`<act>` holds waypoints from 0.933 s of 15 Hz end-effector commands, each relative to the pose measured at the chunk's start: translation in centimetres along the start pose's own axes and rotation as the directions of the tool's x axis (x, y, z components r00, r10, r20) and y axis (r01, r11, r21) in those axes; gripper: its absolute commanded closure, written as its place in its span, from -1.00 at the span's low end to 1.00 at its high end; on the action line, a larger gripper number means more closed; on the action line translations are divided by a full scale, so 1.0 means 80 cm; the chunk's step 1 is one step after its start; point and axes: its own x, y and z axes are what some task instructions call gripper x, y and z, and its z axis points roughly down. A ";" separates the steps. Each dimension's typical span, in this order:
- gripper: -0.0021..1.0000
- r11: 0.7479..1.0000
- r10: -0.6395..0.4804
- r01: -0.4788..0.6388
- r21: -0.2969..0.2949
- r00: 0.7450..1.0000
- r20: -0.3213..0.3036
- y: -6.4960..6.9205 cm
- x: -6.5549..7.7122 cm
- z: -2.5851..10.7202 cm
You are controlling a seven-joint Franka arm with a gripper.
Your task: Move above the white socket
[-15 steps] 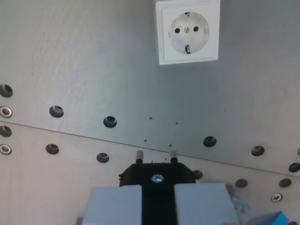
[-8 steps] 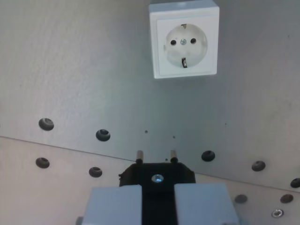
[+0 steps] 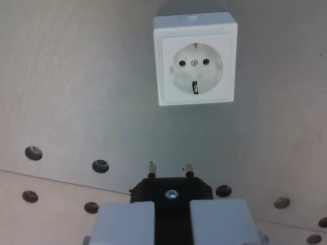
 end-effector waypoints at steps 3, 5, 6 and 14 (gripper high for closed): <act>1.00 0.999 -0.040 0.038 -0.029 0.996 -0.082 0.012 0.001 0.030; 1.00 0.999 -0.040 0.038 -0.029 0.996 -0.082 0.014 0.004 0.041; 1.00 0.999 -0.039 0.037 -0.028 0.996 -0.080 0.016 0.006 0.046; 1.00 0.999 -0.046 0.044 -0.023 0.997 -0.059 0.025 0.015 0.078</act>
